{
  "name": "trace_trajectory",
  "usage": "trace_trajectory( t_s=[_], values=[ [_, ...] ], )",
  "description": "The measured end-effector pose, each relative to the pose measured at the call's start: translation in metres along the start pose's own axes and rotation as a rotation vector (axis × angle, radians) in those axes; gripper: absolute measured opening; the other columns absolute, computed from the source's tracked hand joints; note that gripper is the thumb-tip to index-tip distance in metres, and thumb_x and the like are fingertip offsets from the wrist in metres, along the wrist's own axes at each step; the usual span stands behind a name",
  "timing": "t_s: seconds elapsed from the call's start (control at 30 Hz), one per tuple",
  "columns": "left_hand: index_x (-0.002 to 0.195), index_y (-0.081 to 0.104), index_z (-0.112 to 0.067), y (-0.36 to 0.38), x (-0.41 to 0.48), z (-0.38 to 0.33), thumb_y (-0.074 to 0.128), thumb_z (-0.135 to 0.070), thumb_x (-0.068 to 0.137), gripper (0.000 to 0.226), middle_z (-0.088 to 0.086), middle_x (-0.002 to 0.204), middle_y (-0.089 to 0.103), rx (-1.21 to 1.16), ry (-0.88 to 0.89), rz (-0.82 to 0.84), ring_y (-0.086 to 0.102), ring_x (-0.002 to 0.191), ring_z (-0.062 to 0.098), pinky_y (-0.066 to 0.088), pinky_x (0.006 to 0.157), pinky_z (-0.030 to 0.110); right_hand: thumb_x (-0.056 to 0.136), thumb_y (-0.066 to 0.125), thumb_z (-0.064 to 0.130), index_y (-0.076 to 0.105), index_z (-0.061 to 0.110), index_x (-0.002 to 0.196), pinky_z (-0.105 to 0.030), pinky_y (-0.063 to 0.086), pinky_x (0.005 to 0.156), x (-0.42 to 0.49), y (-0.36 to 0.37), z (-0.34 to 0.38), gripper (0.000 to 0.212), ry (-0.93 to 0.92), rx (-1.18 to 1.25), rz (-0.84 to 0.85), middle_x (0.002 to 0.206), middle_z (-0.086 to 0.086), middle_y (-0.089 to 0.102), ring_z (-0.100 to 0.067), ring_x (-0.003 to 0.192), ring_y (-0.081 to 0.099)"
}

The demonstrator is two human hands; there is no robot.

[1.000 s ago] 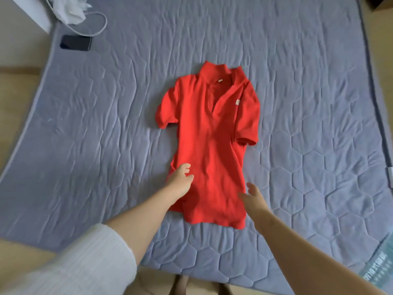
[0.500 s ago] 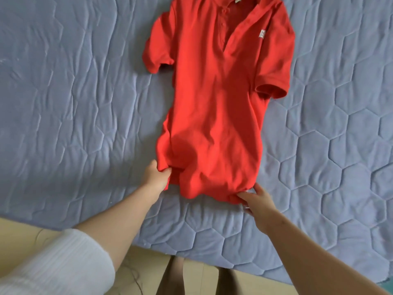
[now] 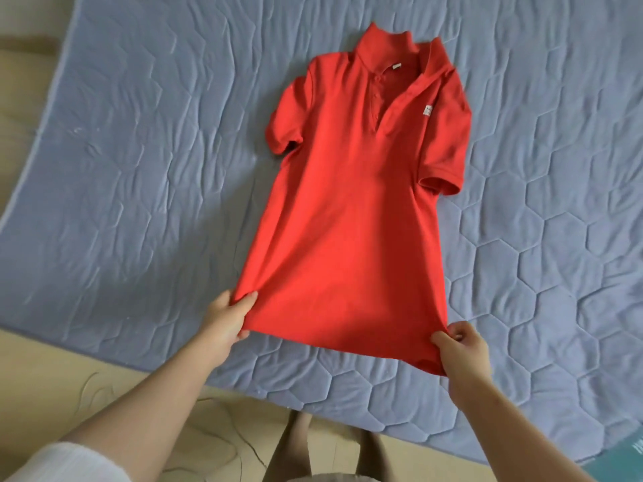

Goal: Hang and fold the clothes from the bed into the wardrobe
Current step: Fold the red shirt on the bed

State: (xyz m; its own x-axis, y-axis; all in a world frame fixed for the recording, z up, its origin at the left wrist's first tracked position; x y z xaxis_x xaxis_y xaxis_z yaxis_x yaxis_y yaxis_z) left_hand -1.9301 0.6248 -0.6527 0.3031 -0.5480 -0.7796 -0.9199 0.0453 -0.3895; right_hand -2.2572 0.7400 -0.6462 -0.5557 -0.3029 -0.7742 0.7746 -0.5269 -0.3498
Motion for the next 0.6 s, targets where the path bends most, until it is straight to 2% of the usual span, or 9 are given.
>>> trace_trajectory(
  t_s=[0.1, 0.17, 0.23, 0.3, 0.33, 0.43, 0.47, 0.53, 0.6],
  values=[
    [0.086, 0.059, -0.017, -0.015, 0.002, 0.005, 0.060, -0.023, 0.090, 0.007, 0.001, 0.068, 0.053, 0.127, 0.025, -0.092, 0.046, 0.057, 0.015, 0.036, 0.045, 0.022, 0.076, 0.053, -0.011, 0.040, 0.014, 0.066, -0.027, 0.035, 0.049, -0.004, -0.007, -0.004, 0.029, -0.101, -0.145, -0.058, 0.063, -0.004, 0.041, -0.019, 0.052, 0.038],
    [0.098, 0.060, -0.009, -0.018, 0.007, 0.011, 0.059, -0.018, 0.090, 0.012, 0.010, 0.077, 0.058, 0.219, 0.031, -0.187, 0.054, 0.065, 0.025, 0.046, 0.053, 0.029, 0.078, 0.055, -0.008, 0.047, 0.014, 0.073, -0.029, 0.038, 0.055, -0.005, 0.001, -0.013, 0.024, -0.078, -0.161, 0.015, 0.072, -0.007, 0.050, -0.021, 0.057, 0.046],
    [0.111, 0.055, -0.001, -0.018, 0.015, 0.022, 0.057, -0.009, 0.088, 0.025, 0.023, 0.101, 0.061, 0.304, -0.018, -0.306, 0.060, 0.088, 0.037, 0.051, 0.074, 0.041, 0.082, 0.060, -0.001, 0.051, 0.014, 0.090, -0.033, 0.044, 0.067, -0.006, 0.014, -0.025, 0.019, -0.040, -0.185, 0.114, 0.084, -0.009, 0.057, -0.024, 0.071, 0.056],
    [0.125, 0.045, 0.003, -0.010, 0.018, 0.034, 0.056, -0.007, 0.086, 0.041, 0.026, 0.123, 0.054, 0.385, -0.126, -0.374, 0.054, 0.111, 0.040, 0.044, 0.092, 0.043, 0.085, 0.059, 0.004, 0.050, 0.014, 0.108, -0.036, 0.045, 0.080, -0.001, 0.021, -0.040, 0.027, 0.004, -0.169, 0.124, 0.098, -0.011, 0.059, -0.028, 0.089, 0.060],
    [0.127, 0.043, 0.005, -0.003, 0.018, 0.039, 0.057, -0.006, 0.085, 0.046, 0.027, 0.127, 0.051, 0.389, -0.184, -0.390, 0.052, 0.115, 0.040, 0.043, 0.097, 0.043, 0.085, 0.055, 0.003, 0.051, 0.012, 0.114, -0.037, 0.044, 0.083, 0.003, 0.022, -0.048, 0.030, 0.024, -0.172, 0.100, 0.103, -0.012, 0.059, -0.029, 0.093, 0.059],
    [0.115, 0.053, 0.009, 0.031, 0.017, 0.049, 0.059, -0.006, 0.083, 0.036, 0.028, 0.111, 0.061, 0.205, -0.259, -0.324, 0.061, 0.102, 0.038, 0.050, 0.090, 0.046, 0.084, 0.047, -0.001, 0.054, 0.009, 0.115, -0.032, 0.039, 0.075, 0.011, 0.016, -0.069, 0.033, 0.054, -0.269, 0.007, 0.105, -0.016, 0.063, -0.027, 0.088, 0.055],
    [0.107, 0.057, 0.007, 0.045, 0.013, 0.052, 0.059, -0.008, 0.084, 0.028, 0.023, 0.097, 0.064, 0.129, -0.275, -0.264, 0.064, 0.089, 0.033, 0.053, 0.082, 0.041, 0.085, 0.044, -0.003, 0.054, 0.009, 0.116, -0.031, 0.038, 0.074, 0.014, 0.013, -0.075, 0.035, 0.064, -0.274, -0.018, 0.106, -0.017, 0.063, -0.028, 0.089, 0.055],
    [0.092, 0.055, -0.006, 0.077, -0.001, 0.057, 0.060, -0.016, 0.088, 0.012, 0.007, 0.076, 0.055, 0.006, -0.359, -0.129, 0.055, 0.065, 0.018, 0.046, 0.062, 0.030, 0.087, 0.039, -0.004, 0.052, 0.010, 0.120, -0.033, 0.040, 0.075, 0.021, 0.009, -0.083, 0.039, 0.070, -0.250, -0.051, 0.112, -0.018, 0.062, -0.032, 0.094, 0.057],
    [0.097, 0.051, -0.016, 0.106, -0.010, 0.063, 0.061, -0.026, 0.089, 0.017, 0.001, 0.079, 0.050, -0.073, -0.445, 0.000, 0.051, 0.068, 0.013, 0.041, 0.060, 0.028, 0.086, 0.042, -0.004, 0.046, 0.012, 0.129, -0.036, 0.043, 0.078, 0.032, 0.007, -0.087, 0.046, 0.074, -0.193, -0.072, 0.119, -0.019, 0.059, -0.035, 0.101, 0.057]
  ],
)
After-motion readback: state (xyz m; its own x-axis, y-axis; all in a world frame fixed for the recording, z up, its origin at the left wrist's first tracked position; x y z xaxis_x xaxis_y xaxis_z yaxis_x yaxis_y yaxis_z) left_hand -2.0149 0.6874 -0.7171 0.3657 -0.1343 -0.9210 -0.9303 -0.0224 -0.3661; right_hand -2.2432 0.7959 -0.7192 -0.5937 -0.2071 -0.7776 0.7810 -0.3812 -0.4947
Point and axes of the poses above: each hand's wrist, its own x-axis towards the middle knuckle, its own y-axis out of the palm, z = x × y, the point moved 4 cm from there along x, towards the middle knuckle
